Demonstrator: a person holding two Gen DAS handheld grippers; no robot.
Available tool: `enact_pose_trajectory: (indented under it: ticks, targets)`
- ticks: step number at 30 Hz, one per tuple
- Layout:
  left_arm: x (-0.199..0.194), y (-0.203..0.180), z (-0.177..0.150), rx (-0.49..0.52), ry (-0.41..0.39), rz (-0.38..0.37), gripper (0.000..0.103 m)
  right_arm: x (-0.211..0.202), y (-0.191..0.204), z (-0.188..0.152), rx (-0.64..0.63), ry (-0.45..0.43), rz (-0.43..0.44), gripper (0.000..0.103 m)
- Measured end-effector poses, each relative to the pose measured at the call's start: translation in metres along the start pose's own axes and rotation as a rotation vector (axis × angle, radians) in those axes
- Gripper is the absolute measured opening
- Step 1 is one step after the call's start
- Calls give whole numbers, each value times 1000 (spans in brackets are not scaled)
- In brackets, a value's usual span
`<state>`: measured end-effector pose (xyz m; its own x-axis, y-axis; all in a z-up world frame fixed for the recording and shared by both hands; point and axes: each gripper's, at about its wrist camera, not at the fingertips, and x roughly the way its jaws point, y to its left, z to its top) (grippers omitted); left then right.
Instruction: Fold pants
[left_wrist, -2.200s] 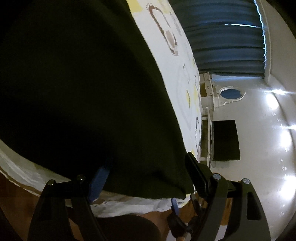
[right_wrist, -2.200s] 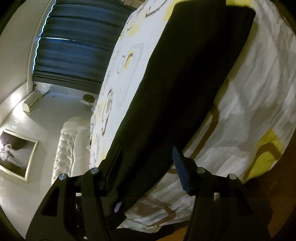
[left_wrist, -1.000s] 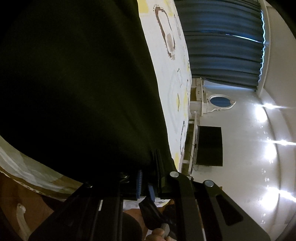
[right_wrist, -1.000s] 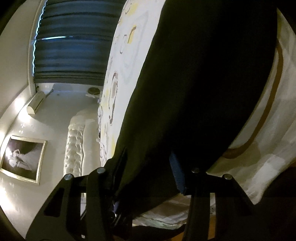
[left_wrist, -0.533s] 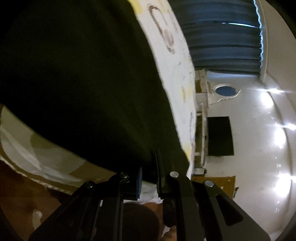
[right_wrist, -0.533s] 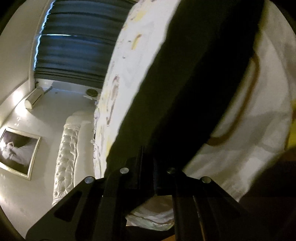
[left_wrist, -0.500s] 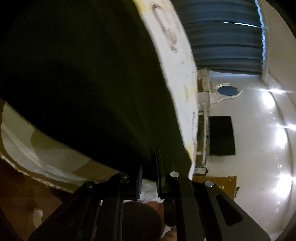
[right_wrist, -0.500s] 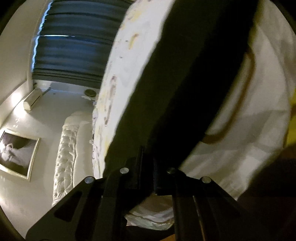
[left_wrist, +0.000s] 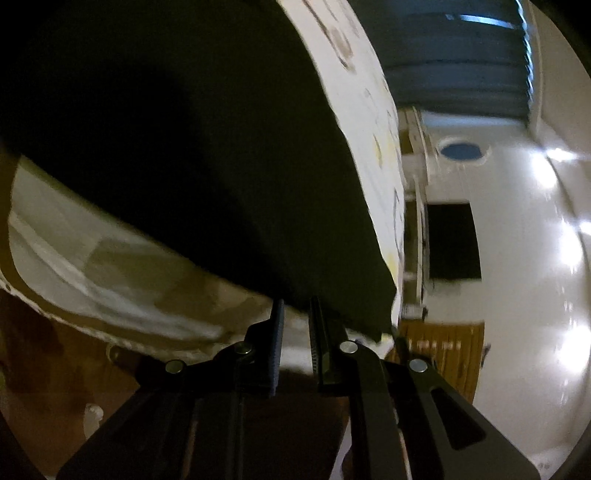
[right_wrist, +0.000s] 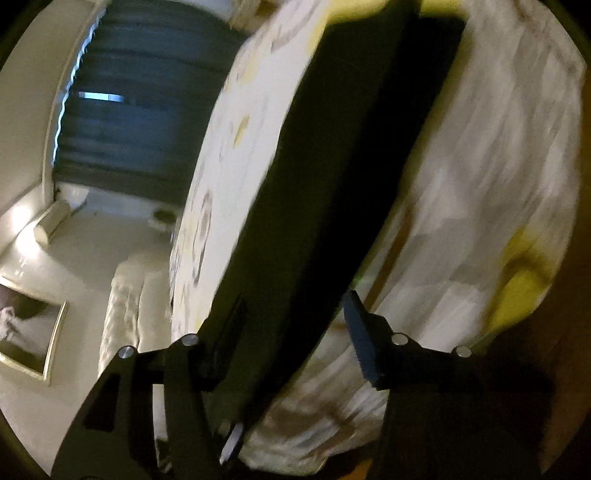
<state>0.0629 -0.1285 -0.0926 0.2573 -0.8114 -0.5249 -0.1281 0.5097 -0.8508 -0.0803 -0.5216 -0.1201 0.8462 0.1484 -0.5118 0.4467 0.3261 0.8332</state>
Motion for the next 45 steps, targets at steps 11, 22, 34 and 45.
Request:
enact_pose_trajectory:
  ticks: [11, 22, 34, 45]
  targets:
    - [2, -43, -3, 261, -6, 7, 17, -29, -62, 106, 190, -170, 71, 55]
    - [-10, -26, 8, 221, -54, 52, 27, -20, -80, 118, 193, -206, -6, 7]
    - [-37, -5, 35, 161, -139, 67, 27, -13, -112, 104, 390, -221, 197, 65]
    - [-77, -2, 64, 186, -271, 154, 71, 18, -66, 135, 223, -189, 108, 65]
